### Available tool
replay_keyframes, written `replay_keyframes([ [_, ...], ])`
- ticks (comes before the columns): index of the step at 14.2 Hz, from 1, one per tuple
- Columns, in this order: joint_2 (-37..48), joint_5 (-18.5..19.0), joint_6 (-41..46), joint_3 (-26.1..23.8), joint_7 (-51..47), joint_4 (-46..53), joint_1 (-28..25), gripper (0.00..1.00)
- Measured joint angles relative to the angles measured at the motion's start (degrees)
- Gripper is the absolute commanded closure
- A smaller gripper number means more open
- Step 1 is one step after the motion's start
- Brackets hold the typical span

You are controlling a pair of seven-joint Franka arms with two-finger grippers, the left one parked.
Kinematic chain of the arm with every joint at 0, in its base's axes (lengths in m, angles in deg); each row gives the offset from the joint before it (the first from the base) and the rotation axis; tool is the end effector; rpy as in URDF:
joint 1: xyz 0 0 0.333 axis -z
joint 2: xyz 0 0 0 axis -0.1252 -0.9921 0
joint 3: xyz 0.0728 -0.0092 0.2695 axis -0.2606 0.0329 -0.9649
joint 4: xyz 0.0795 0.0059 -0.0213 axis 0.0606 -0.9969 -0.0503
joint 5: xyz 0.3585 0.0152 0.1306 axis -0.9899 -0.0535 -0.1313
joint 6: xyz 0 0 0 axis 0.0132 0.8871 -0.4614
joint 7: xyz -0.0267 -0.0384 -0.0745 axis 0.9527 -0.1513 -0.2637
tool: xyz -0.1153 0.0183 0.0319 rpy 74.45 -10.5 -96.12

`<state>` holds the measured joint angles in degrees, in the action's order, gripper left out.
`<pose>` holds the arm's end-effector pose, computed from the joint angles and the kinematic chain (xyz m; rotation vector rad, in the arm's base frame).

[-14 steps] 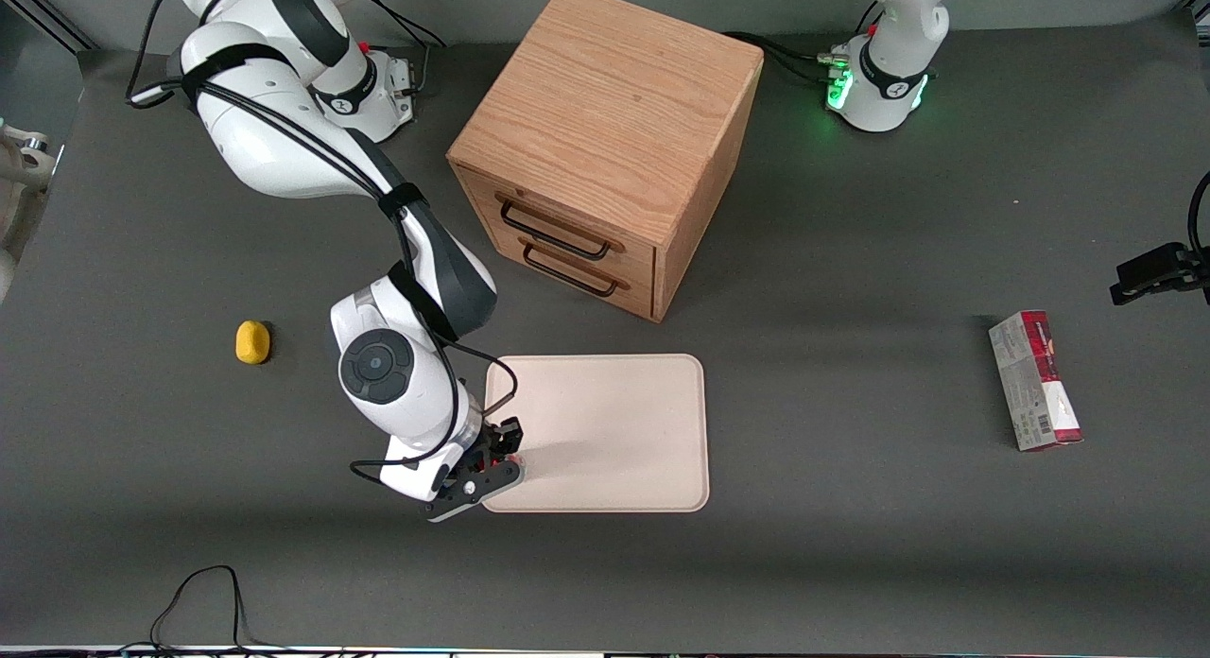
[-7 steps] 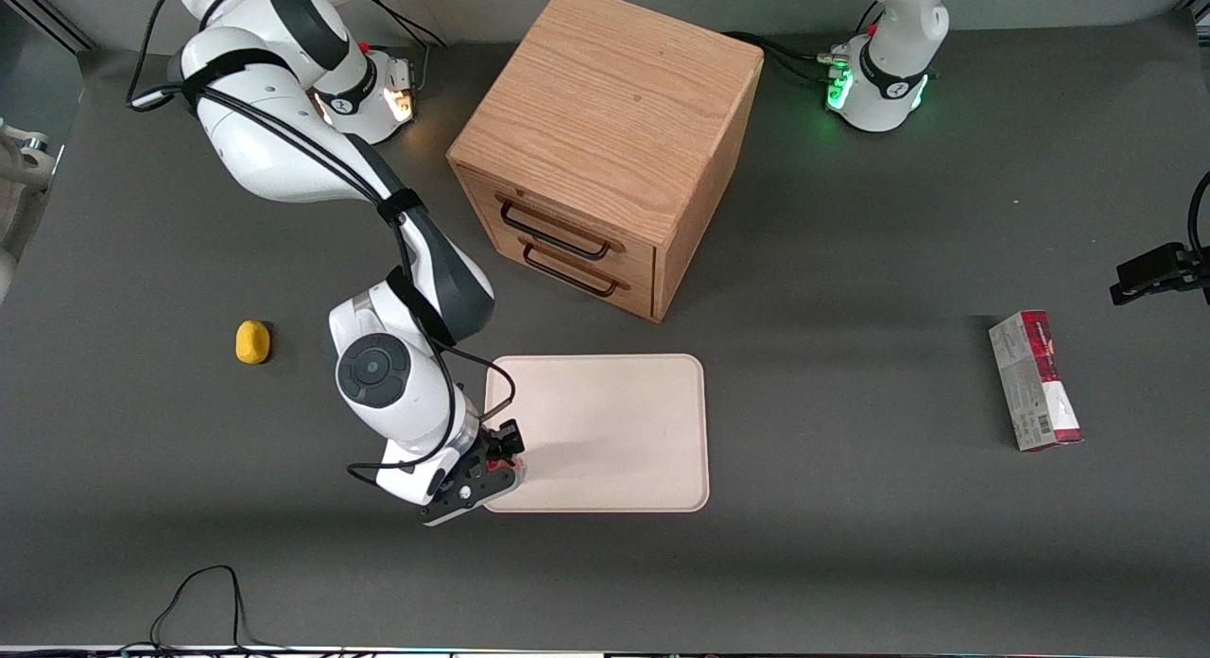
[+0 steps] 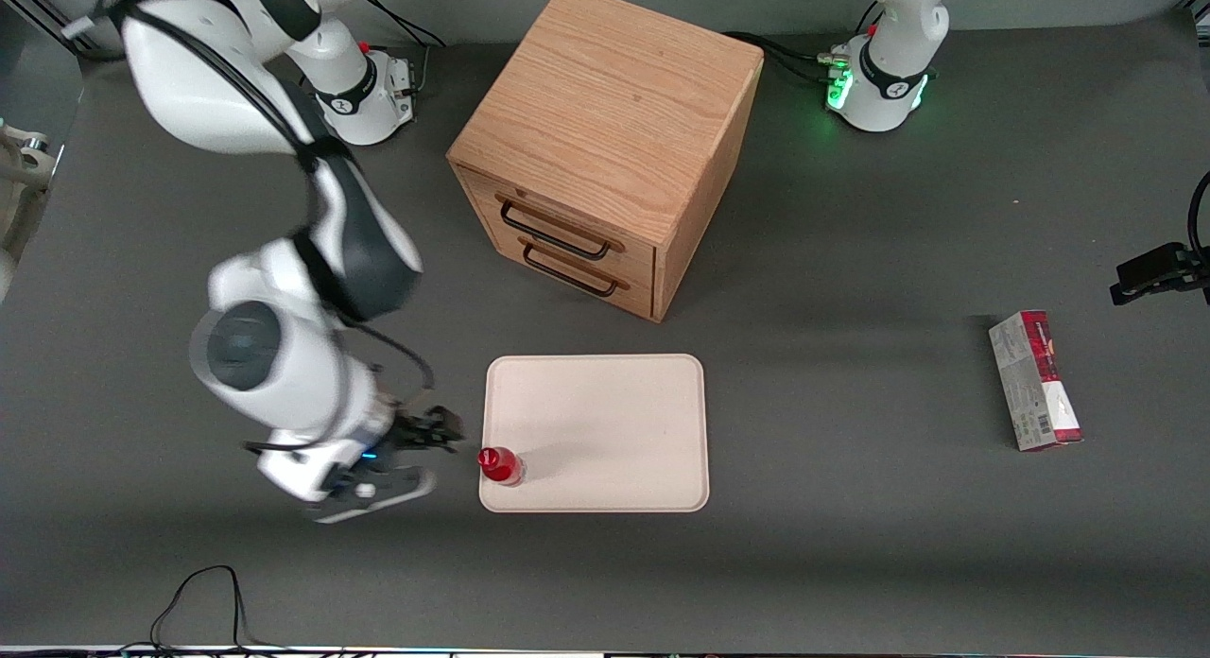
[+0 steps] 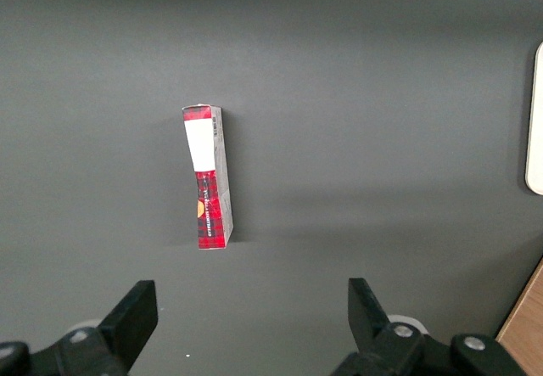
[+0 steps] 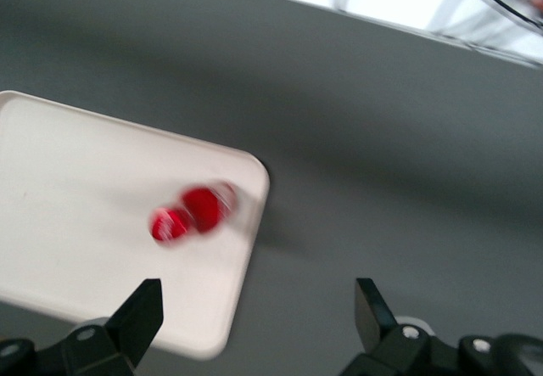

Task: Place coke bottle on tray

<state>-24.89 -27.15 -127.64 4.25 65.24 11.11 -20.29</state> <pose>0.6890 0.2142 0.4228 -3.0856 -0.3127 -0.1414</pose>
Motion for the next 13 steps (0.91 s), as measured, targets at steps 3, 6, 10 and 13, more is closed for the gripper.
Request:
replay_keyframes([
  [3, 11.18, -6.09, 6.19, 9.71, 3.33, -6.42, 0.77, 0.0],
  [6, 23.6, -6.54, 6.55, 14.92, 5.07, -19.0, 1.09, 0.0],
  [10, 36.49, -6.54, 11.07, 16.99, 6.56, -29.37, 1.0, 0.0],
  [13, 38.41, -6.54, 11.86, 17.26, 6.88, -30.66, 0.93, 0.0],
])
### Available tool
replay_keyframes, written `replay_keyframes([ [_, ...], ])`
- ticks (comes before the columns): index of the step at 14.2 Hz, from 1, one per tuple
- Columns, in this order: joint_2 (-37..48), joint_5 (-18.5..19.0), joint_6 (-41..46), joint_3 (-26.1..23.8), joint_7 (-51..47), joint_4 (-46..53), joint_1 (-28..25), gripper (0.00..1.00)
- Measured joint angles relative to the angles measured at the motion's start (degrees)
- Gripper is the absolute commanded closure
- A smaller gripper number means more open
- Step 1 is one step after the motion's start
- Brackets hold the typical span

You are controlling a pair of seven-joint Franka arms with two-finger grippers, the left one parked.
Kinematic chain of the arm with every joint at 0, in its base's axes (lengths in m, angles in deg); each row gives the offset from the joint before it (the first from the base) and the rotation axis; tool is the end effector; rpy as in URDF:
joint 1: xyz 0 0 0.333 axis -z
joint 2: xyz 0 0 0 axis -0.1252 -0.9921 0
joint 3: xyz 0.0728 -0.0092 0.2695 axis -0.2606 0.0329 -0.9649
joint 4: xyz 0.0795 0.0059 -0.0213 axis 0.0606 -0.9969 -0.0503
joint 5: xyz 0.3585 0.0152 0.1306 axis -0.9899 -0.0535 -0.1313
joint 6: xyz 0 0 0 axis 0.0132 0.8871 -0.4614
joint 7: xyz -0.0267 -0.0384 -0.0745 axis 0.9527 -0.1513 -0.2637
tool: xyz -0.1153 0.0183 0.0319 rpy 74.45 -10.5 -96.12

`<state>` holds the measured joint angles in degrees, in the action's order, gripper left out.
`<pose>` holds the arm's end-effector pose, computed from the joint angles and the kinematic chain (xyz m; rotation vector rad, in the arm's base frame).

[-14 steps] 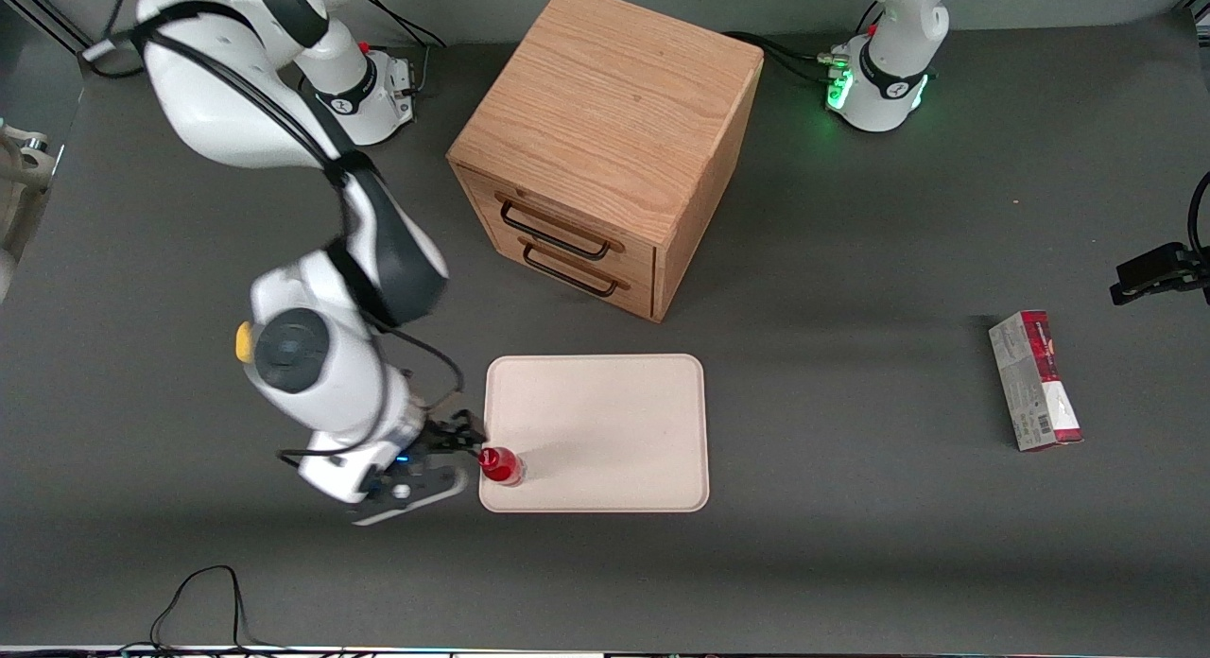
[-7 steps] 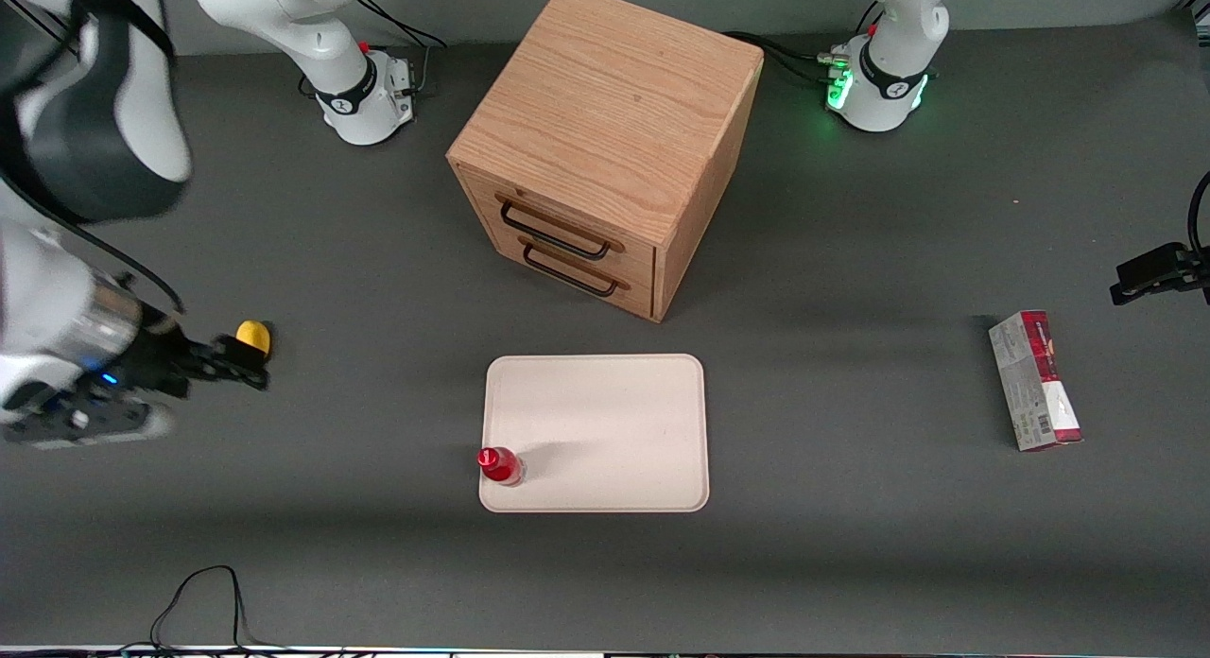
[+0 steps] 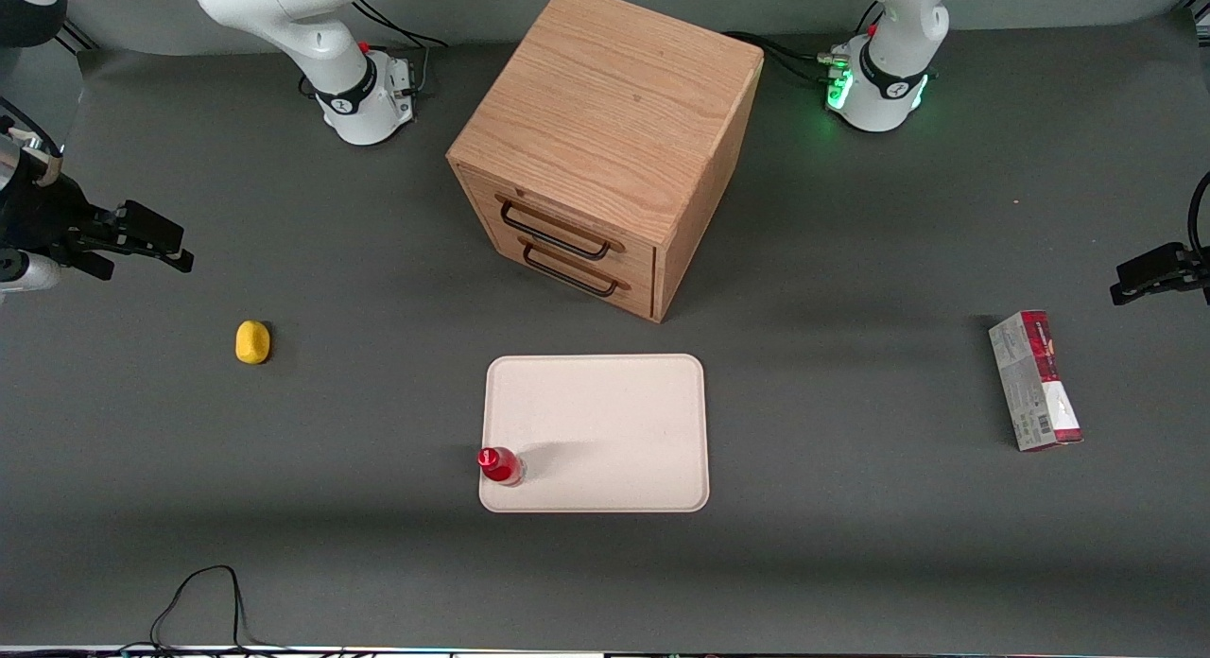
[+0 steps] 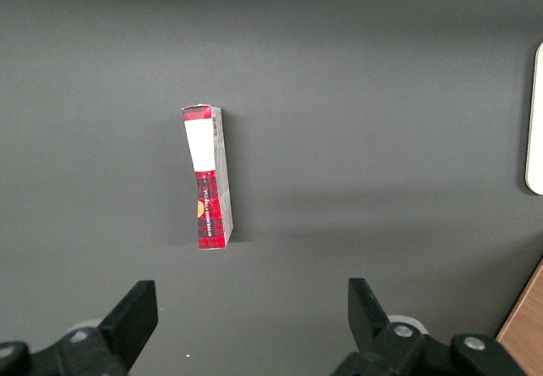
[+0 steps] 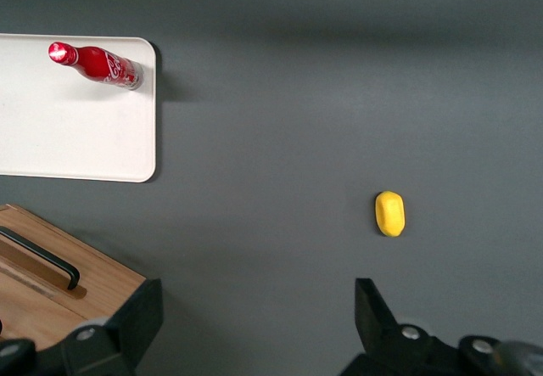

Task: Place coke bottle on tray

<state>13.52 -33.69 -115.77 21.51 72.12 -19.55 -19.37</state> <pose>0.5517 0.0243 0.5816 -3.0930 -0.0423 -0.0326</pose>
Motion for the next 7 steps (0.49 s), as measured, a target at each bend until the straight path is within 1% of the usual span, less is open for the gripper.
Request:
replay_keyframes([
  [7, -0.84, 0.22, -0.01, -0.05, 0.0, -0.02, -0.5, 0.0],
])
